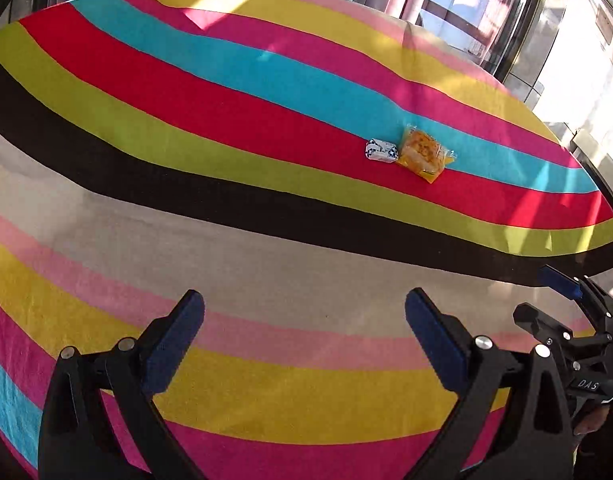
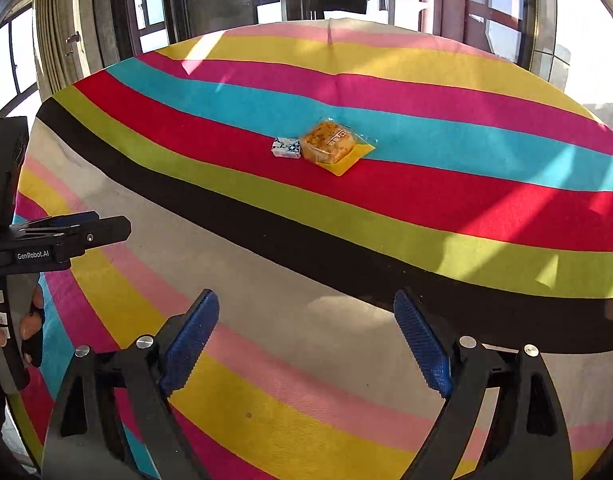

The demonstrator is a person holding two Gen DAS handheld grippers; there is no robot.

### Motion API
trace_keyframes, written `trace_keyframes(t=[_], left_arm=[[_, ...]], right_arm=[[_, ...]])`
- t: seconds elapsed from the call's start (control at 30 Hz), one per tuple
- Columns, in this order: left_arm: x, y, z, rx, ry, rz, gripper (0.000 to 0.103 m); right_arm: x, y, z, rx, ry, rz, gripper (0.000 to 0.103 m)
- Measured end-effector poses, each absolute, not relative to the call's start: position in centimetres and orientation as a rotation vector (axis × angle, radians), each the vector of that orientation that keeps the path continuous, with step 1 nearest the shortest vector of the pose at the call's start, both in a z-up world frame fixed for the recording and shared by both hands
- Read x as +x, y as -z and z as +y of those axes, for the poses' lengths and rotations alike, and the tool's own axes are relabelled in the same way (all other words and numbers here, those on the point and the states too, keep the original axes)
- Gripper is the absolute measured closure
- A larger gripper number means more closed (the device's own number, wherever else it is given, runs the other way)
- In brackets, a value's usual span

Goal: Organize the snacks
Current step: 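Grasp an orange pastry packet with the right tool and lift it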

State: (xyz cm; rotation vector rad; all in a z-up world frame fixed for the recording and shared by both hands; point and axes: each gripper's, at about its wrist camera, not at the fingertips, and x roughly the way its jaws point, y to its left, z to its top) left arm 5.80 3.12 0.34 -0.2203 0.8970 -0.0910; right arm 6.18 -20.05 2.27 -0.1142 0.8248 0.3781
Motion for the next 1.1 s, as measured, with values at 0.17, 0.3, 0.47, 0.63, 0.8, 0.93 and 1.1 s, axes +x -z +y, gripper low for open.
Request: trace_keyframes(t=[0.17,0.3,0.47,0.63,0.8,0.93,1.1], left_arm=[[4.7,-0.3,2.5,-0.187,0.108,0.845,0.002],[5.4,0.2,2.9,-0.221,0.118,0.876,0.002],[5.4,0.2,2.8,-0.214,0.114,0.876,0.002],[5.6,0.2,2.8,-0.221,0.116,0.874,0.002],[5.7,0.2,2.8,-0.223,0.116,0.874,0.002],[5.5,0.2,2.9,-0.217,0.114,0.875,0.002],[5.7,0.2,2.7,-0.204,0.109,0.88,0.002]], right_arm=[[11.9,-1.2,-20.0,-0.223,-0.383,0.838,0.017],[16.4,-0.9,-18.4,-0.326,-0.418,0.836,0.017],[21.8,-0.6,-16.5,-0.401,-0.471,0.861,0.017],[24.9,-0.3,-14.9,-0.446,-0.52,0.873,0.016],[22.8,-0.3,-15.6,-0.434,-0.605,0.855,0.057],[16.6,-2.0,-18.2,-0.282,-0.626,0.809,0.058],[7.7,-2.3,-21.1,-0.139,-0.571,0.841,0.057]])
